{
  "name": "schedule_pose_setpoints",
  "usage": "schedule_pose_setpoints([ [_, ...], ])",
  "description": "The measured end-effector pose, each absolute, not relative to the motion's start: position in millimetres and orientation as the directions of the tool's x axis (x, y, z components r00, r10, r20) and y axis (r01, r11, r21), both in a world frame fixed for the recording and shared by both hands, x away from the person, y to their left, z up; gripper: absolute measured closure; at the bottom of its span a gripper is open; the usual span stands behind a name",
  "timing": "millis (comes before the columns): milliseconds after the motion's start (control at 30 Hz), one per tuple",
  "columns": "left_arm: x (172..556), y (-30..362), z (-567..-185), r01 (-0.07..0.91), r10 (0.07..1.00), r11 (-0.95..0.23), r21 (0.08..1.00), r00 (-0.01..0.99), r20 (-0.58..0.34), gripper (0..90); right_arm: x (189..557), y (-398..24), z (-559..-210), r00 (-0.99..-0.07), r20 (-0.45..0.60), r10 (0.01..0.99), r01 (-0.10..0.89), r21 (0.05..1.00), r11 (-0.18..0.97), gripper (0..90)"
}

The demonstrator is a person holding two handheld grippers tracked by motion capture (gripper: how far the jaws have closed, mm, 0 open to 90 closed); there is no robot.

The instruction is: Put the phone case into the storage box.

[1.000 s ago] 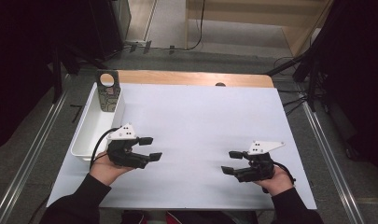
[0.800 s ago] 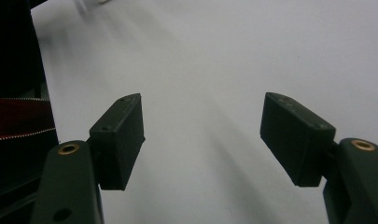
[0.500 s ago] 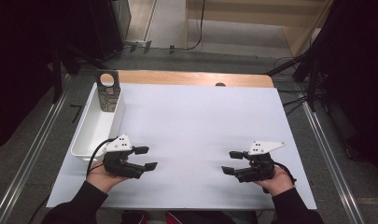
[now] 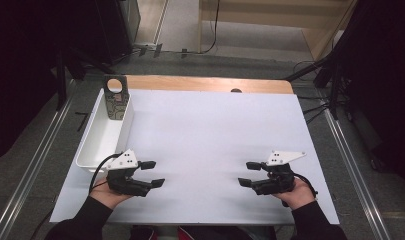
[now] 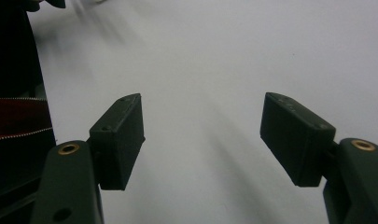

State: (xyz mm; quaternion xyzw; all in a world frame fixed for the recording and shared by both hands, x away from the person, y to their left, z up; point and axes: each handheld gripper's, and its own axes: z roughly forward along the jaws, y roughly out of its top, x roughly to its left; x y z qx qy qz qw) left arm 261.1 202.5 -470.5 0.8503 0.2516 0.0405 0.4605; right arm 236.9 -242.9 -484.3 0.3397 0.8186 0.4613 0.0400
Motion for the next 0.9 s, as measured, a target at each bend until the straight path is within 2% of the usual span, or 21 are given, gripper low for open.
schedule_pose_setpoints([
  [900, 262.3, 204.4, -475.1, 0.395, 0.456, -0.457, 0.797, 0.873, -0.172, 29.8, 237.5, -241.8, -485.5, -0.770, 0.248, 0.588, 0.519, 0.780, 0.350, 29.4],
])
